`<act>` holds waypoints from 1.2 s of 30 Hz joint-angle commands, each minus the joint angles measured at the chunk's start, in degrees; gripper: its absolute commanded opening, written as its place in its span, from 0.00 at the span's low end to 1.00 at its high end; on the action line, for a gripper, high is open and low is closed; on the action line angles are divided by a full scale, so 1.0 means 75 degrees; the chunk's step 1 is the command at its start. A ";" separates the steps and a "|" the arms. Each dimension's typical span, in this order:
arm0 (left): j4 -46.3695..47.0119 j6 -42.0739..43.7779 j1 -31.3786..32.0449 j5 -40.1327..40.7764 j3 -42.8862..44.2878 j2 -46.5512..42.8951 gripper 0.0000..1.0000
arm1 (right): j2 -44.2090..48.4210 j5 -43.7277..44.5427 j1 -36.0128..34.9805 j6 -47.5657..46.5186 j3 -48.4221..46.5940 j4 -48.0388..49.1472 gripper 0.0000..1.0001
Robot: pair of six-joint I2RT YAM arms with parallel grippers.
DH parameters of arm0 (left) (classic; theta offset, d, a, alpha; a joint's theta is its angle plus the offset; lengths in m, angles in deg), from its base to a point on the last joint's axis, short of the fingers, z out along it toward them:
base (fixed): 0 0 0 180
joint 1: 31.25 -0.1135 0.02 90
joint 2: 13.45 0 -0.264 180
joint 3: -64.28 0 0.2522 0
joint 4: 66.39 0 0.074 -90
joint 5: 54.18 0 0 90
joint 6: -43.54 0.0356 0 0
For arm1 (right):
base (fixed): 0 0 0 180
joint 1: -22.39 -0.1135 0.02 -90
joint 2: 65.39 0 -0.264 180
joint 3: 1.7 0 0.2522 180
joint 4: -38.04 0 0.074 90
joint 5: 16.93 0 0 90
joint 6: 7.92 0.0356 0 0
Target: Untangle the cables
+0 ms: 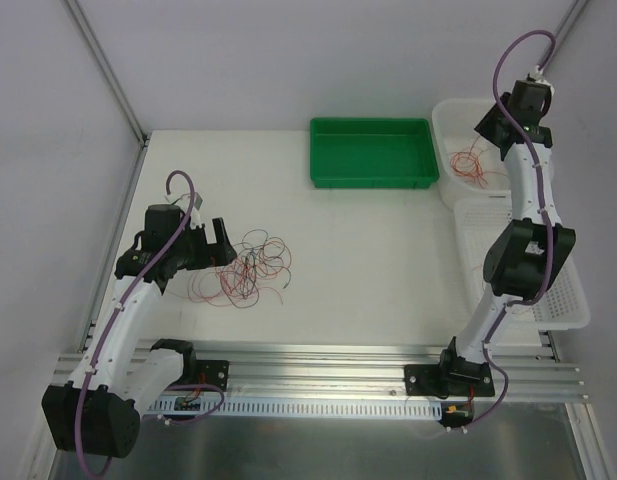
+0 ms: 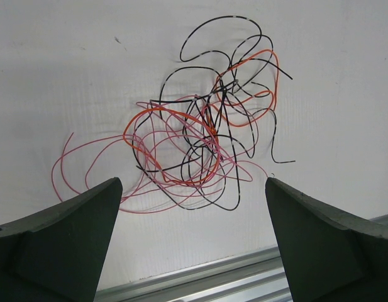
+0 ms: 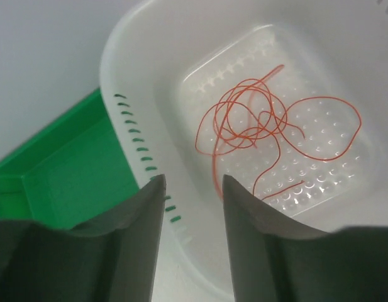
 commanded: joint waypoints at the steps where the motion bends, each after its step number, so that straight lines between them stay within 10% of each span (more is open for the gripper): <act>1: 0.0134 -0.0046 0.0023 0.0069 -0.0043 0.0038 0.99 | -0.0242 -0.0377 0.0160 -0.0095 -0.0141 0.0082 0.47; 8: 0.0146 -0.0069 0.0023 -0.0083 -0.0043 0.0143 0.99 | 0.0459 -0.1150 0.0091 -0.0177 0.0994 0.0129 0.93; 23: 0.0157 -0.0198 0.0034 -0.0634 -0.0066 0.0904 0.99 | 0.4138 -0.1127 -0.3456 -0.0846 0.5410 0.0234 0.95; 36: 0.0216 -0.0924 0.0608 -0.0167 -0.0043 0.1597 0.99 | 0.4785 -0.0494 -0.7267 -0.0178 0.8248 0.2635 0.97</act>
